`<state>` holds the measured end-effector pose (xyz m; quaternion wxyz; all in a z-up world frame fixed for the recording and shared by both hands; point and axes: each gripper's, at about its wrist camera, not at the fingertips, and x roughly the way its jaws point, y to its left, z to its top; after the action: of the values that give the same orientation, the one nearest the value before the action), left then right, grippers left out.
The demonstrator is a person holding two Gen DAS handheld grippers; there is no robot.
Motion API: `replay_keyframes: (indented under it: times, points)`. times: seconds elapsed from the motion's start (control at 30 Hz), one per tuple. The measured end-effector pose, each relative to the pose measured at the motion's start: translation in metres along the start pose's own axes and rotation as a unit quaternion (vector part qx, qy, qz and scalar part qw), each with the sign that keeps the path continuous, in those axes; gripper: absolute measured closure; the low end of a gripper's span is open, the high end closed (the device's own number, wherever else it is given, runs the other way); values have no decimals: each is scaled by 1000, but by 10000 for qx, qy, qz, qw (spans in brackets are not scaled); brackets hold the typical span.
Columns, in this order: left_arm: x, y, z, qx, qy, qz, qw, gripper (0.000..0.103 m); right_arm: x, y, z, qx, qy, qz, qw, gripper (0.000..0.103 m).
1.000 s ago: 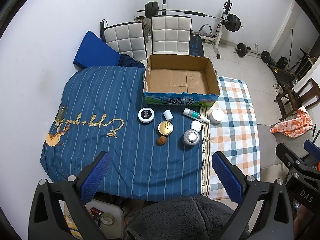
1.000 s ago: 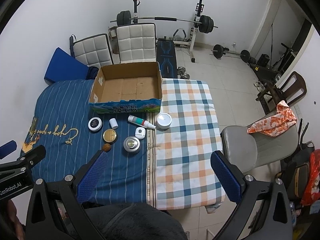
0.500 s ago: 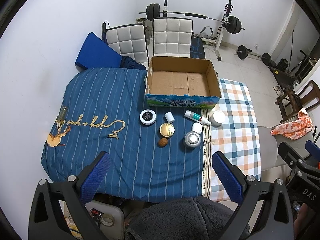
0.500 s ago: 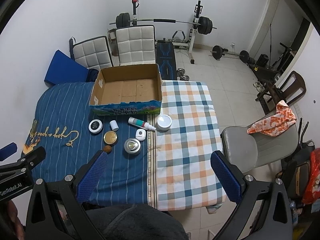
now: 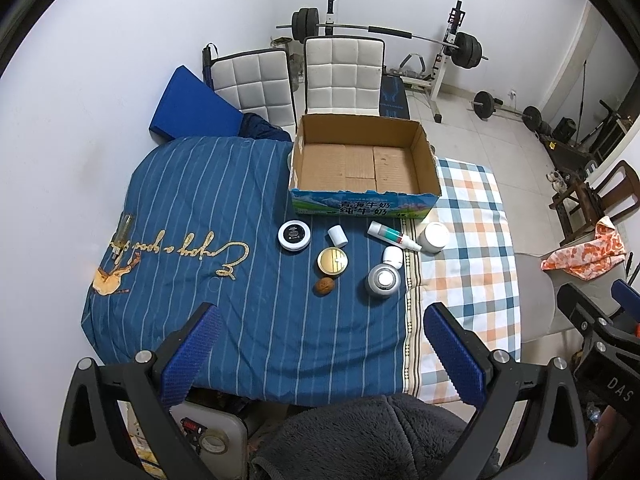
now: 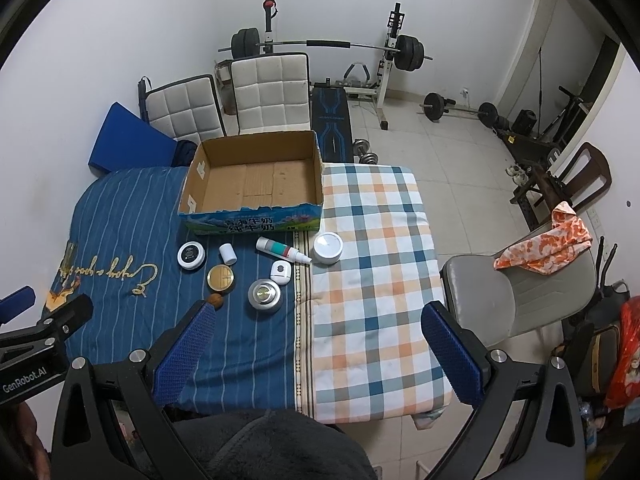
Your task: Organize rigid objects
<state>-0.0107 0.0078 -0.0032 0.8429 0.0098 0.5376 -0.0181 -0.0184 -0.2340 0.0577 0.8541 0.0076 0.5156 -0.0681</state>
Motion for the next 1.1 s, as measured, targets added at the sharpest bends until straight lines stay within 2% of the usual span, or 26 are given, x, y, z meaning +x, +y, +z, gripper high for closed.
replay_keyframes:
  times: [0.5, 0.73, 0.9, 1.0, 1.1]
  points:
    - [2, -3, 4, -11, 18, -47, 10000, 0, -1, -2, 8, -27, -55, 3, 10000, 0]
    - [23, -6, 18, 43, 95, -118, 9999, 0, 11, -6, 8, 19, 120, 110, 9999, 0]
    - [60, 4, 41, -60, 86, 9, 9999, 0, 58, -9, 15, 52, 399, 289, 9988, 0]
    - [107, 15, 51, -242, 337, 100, 9991, 0, 114, -4, 23, 170, 696, 492, 9962, 0]
    - [168, 23, 54, -373, 732, 230, 9964, 0, 193, 9, 23, 314, 1254, 730, 9889, 0]
